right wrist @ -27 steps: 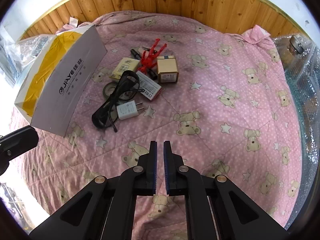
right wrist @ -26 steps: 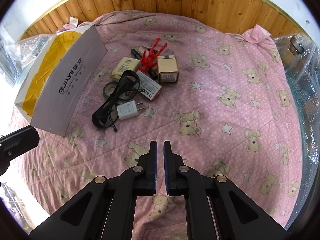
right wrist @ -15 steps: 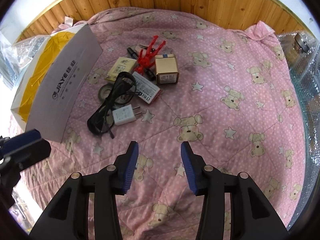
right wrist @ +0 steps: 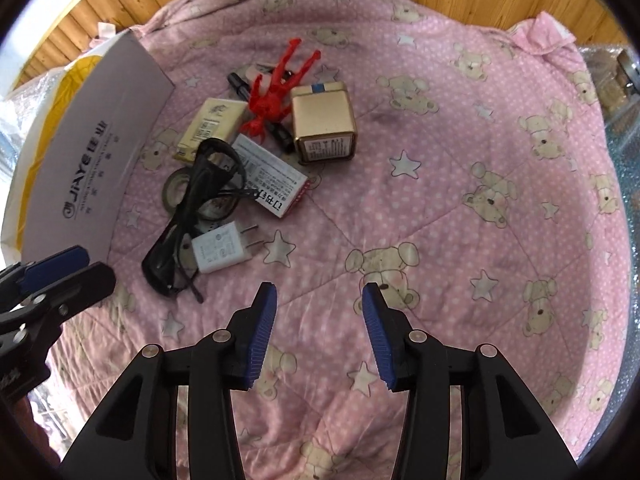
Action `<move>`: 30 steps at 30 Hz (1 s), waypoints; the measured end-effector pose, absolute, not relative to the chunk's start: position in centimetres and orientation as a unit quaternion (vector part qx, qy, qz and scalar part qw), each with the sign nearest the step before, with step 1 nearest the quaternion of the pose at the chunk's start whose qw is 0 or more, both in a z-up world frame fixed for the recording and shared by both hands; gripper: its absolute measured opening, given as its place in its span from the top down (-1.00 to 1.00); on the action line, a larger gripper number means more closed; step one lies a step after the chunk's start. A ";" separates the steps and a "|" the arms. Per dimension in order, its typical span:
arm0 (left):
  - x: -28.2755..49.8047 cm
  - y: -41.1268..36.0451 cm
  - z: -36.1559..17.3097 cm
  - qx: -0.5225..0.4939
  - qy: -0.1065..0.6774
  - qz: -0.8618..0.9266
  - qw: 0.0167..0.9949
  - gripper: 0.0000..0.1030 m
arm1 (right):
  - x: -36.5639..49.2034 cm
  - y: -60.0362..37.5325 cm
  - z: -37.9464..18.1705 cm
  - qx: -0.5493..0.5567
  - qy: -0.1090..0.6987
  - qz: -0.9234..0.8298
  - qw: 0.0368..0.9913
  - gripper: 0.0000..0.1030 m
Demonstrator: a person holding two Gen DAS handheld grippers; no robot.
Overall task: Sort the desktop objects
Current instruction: 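Move the left tool to the black eyeglasses while the right tool approaches the white staples box, then close the left tool on the eyeglasses while the right tool grasps the staples box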
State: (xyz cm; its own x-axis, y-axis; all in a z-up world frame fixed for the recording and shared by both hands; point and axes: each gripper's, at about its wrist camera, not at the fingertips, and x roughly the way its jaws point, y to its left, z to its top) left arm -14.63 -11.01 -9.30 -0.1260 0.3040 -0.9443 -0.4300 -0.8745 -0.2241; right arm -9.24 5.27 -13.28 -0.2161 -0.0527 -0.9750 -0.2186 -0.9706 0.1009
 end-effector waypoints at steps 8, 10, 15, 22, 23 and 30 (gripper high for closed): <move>-18.0 -9.9 -13.2 -0.638 0.046 0.729 0.244 0.08 | -11.6 6.2 -15.8 -0.637 0.139 0.757 0.038 0.07; -18.5 -9.5 -14.1 -0.642 0.048 0.724 0.248 0.08 | -12.3 6.2 -16.3 -0.639 0.147 0.754 0.031 0.07; -19.1 -9.0 -16.6 -0.652 0.054 0.717 0.241 0.04 | -13.9 5.6 -17.4 -0.644 0.154 0.749 0.011 0.07; -18.6 -10.3 -16.7 -0.659 0.019 0.727 0.194 0.52 | -15.7 5.7 -18.2 -0.638 0.159 0.754 0.004 0.07; -18.5 -10.7 -16.8 -0.661 0.011 0.726 0.188 0.53 | -16.0 5.7 -18.2 -0.635 0.164 0.755 -0.003 0.07; -18.5 -12.1 -16.9 -0.660 -0.021 0.722 0.208 0.32 | -17.3 4.5 -18.8 -0.629 0.157 0.761 -0.027 -0.11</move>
